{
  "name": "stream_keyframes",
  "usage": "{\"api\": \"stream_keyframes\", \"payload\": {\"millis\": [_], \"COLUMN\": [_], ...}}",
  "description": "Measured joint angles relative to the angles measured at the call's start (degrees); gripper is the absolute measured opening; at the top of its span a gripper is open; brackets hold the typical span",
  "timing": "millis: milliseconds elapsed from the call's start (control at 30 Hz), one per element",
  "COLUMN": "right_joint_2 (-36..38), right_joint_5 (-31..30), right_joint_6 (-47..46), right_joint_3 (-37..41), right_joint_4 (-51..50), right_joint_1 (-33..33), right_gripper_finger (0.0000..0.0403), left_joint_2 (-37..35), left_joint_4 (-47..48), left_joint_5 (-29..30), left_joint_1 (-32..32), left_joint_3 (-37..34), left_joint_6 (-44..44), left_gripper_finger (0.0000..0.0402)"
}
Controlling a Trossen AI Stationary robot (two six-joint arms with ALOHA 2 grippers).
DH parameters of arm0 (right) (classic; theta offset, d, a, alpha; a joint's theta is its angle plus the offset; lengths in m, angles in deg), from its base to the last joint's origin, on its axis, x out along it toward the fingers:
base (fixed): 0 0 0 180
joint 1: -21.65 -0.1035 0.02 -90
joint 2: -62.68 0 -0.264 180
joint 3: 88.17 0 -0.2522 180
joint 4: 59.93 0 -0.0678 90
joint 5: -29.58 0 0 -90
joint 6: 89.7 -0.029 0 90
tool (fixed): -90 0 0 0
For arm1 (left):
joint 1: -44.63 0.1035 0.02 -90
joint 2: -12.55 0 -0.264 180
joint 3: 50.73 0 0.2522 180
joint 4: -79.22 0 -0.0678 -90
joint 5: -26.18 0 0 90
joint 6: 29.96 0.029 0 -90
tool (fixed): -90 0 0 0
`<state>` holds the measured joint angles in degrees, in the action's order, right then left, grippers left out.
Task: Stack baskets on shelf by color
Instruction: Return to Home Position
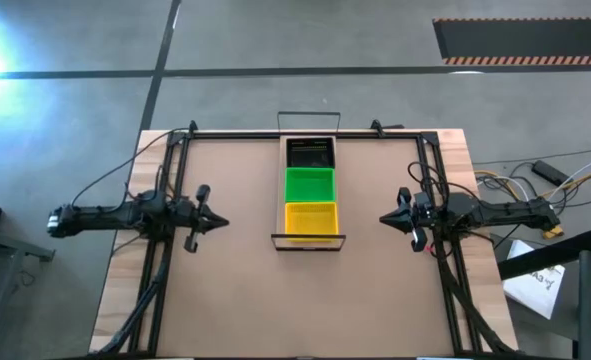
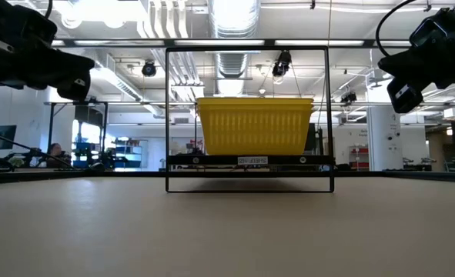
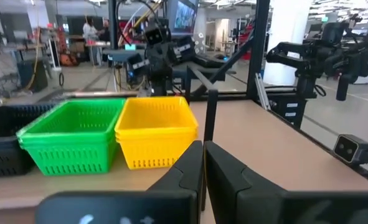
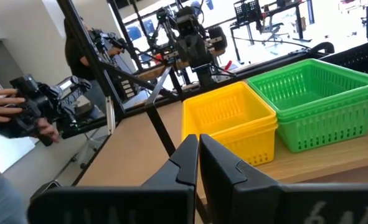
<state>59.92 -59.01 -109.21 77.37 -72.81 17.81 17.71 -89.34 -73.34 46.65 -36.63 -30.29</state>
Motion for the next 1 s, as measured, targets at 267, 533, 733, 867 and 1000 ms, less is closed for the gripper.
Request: {"api": "stream_keyframes", "payload": {"millis": [267,533,733,867,1000], "right_joint_2": [0.0,-0.02,-0.02,-0.02,-0.02], "right_joint_5": [-0.02,0.0,0.0,0.0,0.02], "right_joint_6": [0.02,0.0,0.0,0.0,0.0], "right_joint_3": [-0.29,-0.4,-0.43,-0.45,-0.51], "right_joint_4": [-0.21,-0.4,-0.38,-0.38,-0.34], "right_joint_1": [0.01,0.01,-0.01,0.01,0.0], "right_gripper_finger": [0.0009,0.0009,0.0009,0.0009,0.0009], "left_joint_2": [3.16,5.36,6.58,7.23,7.63], "left_joint_4": [-0.32,-0.62,-0.65,-0.7,-0.7], "left_joint_5": [-0.05,-0.11,-0.11,-0.11,-0.11], "left_joint_1": [0.02,0.02,0.02,0.02,0.02], "left_joint_3": [0.13,0.13,0.13,0.13,0.13], "left_joint_6": [-0.7,-0.72,-0.72,-0.72,-0.74], "left_gripper_finger": [0.0,0.0,0.0,0.0,0.0]}}
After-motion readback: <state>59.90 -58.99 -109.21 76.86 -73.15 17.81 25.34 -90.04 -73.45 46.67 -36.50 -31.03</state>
